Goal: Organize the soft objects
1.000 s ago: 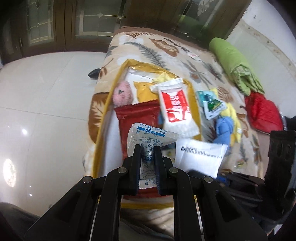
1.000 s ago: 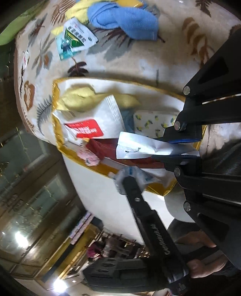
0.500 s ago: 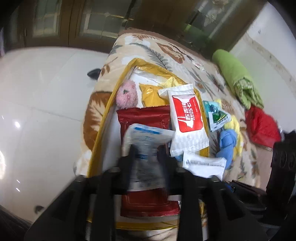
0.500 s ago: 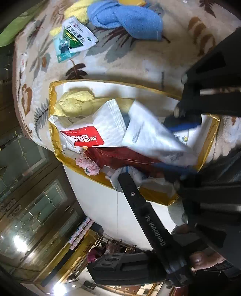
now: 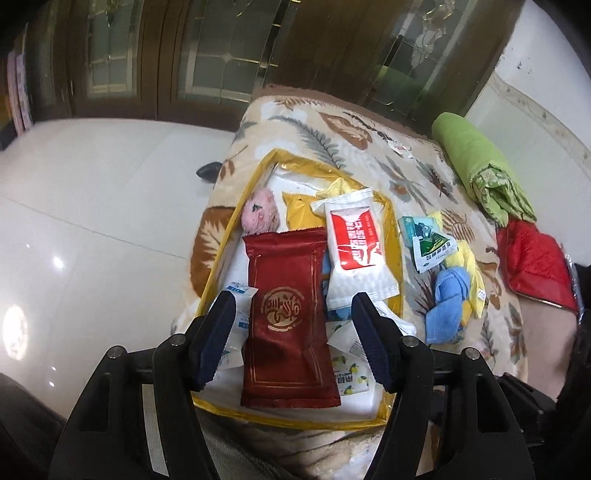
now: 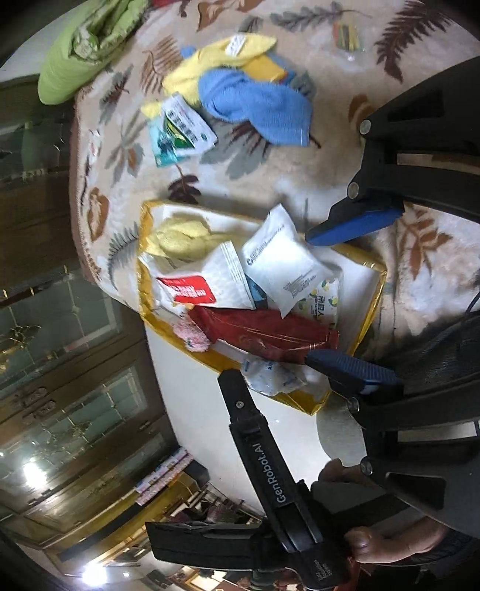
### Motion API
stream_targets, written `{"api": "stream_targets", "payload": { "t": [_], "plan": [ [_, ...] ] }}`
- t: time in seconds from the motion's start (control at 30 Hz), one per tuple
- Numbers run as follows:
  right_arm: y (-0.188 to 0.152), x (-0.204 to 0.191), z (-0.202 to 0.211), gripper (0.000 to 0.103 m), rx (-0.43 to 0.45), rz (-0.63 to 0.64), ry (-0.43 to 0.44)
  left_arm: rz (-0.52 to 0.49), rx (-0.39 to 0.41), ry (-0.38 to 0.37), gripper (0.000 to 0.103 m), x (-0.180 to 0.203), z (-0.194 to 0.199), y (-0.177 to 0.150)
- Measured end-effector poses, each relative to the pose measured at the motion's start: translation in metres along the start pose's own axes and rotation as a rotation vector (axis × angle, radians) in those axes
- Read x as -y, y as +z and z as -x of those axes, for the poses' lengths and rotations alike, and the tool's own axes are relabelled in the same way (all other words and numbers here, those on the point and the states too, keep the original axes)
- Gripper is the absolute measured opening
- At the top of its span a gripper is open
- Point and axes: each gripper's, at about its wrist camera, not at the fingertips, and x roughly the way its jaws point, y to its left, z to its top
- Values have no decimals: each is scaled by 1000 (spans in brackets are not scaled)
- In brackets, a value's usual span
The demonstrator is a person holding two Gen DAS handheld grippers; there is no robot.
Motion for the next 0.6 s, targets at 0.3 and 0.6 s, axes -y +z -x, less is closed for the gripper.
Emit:
{"api": "stream_targets", "payload": {
  "t": [0.3, 0.6],
  "plan": [
    [15, 2, 20, 59, 59, -15, -302, 33, 73, -67, 66, 15, 44, 3],
    [16, 26, 10, 59, 27, -56, -391, -17, 93, -144, 66, 55, 65, 0]
  ]
}}
